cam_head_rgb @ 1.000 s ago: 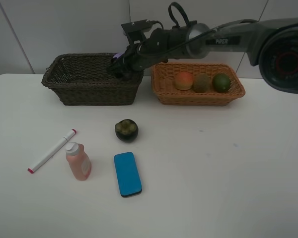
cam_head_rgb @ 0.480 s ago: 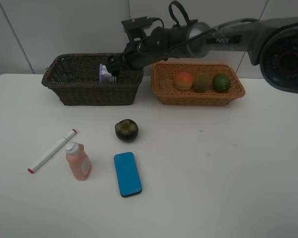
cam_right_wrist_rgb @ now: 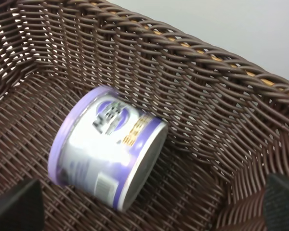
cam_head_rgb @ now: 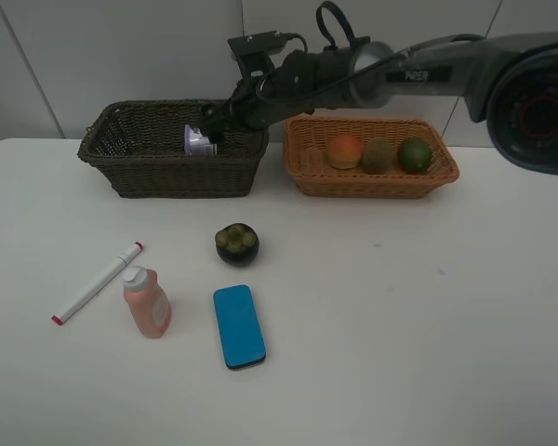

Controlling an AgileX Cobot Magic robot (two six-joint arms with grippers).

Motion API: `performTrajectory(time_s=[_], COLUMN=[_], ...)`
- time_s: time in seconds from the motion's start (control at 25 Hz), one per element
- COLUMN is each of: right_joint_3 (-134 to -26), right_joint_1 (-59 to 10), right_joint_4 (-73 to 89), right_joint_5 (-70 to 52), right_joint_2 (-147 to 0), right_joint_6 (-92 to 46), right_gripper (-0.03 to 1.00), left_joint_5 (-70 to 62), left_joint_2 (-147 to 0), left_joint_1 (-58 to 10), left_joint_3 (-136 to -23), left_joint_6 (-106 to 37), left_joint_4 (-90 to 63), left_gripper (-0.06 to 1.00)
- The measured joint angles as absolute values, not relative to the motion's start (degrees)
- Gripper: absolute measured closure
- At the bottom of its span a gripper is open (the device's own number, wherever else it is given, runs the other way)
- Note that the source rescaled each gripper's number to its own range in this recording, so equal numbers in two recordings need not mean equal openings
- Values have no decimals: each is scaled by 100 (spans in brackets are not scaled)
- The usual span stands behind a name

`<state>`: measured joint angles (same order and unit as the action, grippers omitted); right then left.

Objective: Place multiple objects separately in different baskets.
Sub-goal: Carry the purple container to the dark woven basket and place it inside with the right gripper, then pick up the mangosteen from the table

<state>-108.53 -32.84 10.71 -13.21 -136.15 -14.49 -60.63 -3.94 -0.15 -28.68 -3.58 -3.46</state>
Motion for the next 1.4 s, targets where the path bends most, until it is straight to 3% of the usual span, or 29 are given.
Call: performTrajectory(time_s=[0.8, 1.4], right_joint_3=[-10853, -10853], right_joint_1=[-3284, -3284], right_joint_4=[1072, 192], right_joint_5=[-1952, -4344], right_joint_2=[-13265, -12338], right_joint_6=[-1435, -1021], right_gripper=[-3, -3], left_joint_5=[-6063, -6063], left_joint_2=[-394, -394], left_joint_1=[-15, -15], left_joint_3=[-2868, -2868], left_joint_6=[-358, -358], left_joint_4=[-346, -346], left_gripper=[-6, -6])
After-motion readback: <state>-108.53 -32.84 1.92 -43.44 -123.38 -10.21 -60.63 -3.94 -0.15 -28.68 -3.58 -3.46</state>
